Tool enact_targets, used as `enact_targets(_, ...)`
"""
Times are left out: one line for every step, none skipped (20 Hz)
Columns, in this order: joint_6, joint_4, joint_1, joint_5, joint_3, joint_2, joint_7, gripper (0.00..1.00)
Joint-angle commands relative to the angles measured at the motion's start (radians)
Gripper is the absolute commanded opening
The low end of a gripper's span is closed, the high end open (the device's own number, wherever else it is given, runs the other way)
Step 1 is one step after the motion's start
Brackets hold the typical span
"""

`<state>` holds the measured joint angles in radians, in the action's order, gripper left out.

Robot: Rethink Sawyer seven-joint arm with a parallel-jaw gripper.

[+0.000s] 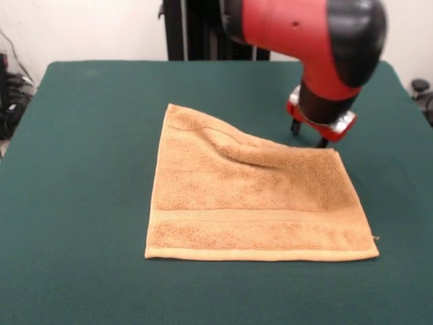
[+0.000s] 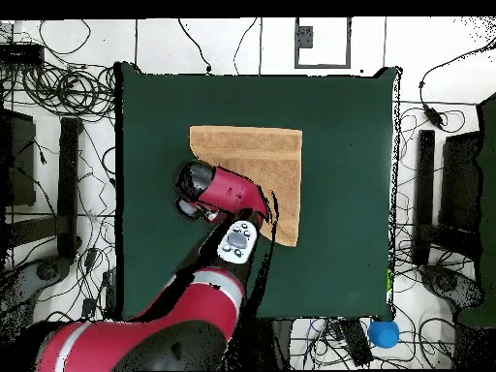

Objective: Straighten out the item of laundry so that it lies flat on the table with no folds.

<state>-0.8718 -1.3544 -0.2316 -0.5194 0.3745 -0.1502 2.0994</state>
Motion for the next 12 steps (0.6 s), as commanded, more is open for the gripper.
enact_targets(0.553, 0.186, 0.074, 0.077, 0.3, 0.247, 0.353, 1.0)
enact_targets(0.553, 0.182, 0.082, 0.071, 0.283, 0.241, 0.341, 1.0)
enact_targets(0.544, 0.176, 0.098, 0.062, 0.256, 0.229, 0.321, 1.0)
enact_targets(0.535, 0.169, 0.113, 0.053, 0.228, 0.218, 0.302, 1.0)
enact_targets(0.535, 0.164, 0.129, 0.051, 0.202, 0.206, 0.276, 1.0)
enact_targets(0.53, 0.163, 0.135, 0.05, 0.193, 0.203, 0.267, 1.0)
enact_targets(0.514, 0.161, 0.146, 0.049, 0.175, 0.194, 0.252, 1.0)
enact_targets(0.499, 0.161, 0.151, 0.046, 0.169, 0.191, 0.25, 1.0)
enact_targets(0.463, 0.164, 0.156, 0.037, 0.165, 0.191, 0.255, 1.0)
enact_targets(0.448, 0.168, 0.155, 0.038, 0.169, 0.193, 0.259, 1.0)
enact_targets(0.398, 0.188, 0.145, 0.048, 0.199, 0.208, 0.276, 1.0)
enact_targets(0.36, 0.209, 0.136, 0.065, 0.228, 0.222, 0.283, 1.0)
